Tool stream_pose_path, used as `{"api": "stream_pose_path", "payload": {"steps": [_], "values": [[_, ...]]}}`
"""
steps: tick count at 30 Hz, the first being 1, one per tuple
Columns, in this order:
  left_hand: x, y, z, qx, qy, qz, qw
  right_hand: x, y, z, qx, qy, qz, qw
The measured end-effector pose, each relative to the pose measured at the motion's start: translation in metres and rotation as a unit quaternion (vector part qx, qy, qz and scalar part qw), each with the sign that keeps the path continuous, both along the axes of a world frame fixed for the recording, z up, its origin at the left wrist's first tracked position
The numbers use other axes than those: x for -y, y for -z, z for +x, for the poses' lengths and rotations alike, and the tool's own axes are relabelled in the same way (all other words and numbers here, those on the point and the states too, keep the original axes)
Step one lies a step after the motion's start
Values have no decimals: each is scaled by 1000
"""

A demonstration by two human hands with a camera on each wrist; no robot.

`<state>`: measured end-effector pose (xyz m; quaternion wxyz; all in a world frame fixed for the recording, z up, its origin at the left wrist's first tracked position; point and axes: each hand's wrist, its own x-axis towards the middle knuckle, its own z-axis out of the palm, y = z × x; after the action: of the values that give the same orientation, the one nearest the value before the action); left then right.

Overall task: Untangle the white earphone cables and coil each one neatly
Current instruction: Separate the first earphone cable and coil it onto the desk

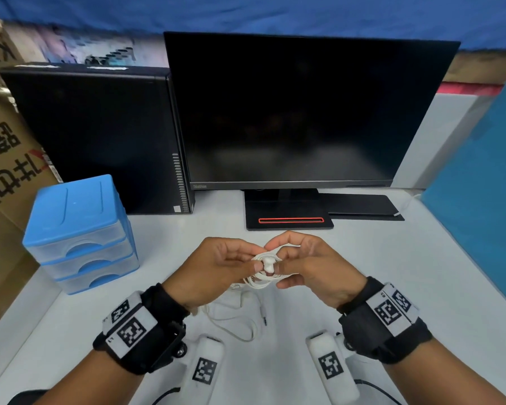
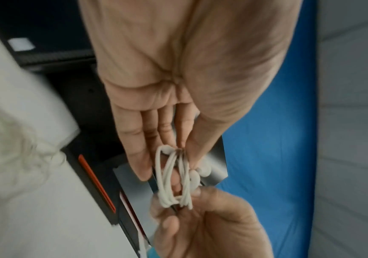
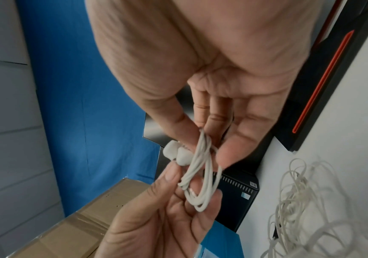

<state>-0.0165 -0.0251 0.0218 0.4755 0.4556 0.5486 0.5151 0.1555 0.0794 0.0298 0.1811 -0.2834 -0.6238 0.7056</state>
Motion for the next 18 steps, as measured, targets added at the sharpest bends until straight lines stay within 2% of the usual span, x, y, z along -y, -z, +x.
{"api": "stream_pose_path", "payload": {"steps": [2,4,5,7,11,14,16,18], "values": [[0,0,-1,114,17,-56,992,1,-1,0,-21,-25,14,999],[-1,1,1,227,19,-85,970,3,-3,0,-35,-26,69,997],[-2,3,3,265,12,-88,960,4,-3,0,-39,-16,109,993],[-3,6,7,288,-1,-83,954,5,-2,0,-43,2,178,983],[-5,8,9,230,-8,-76,970,4,-1,3,-31,-8,254,967],[-2,4,3,168,25,-72,983,3,-5,6,-18,-28,280,960],[-1,1,0,114,48,-54,991,1,-2,5,-11,-23,280,960],[-3,3,3,40,21,-28,999,-1,5,2,-12,-8,286,958]]}}
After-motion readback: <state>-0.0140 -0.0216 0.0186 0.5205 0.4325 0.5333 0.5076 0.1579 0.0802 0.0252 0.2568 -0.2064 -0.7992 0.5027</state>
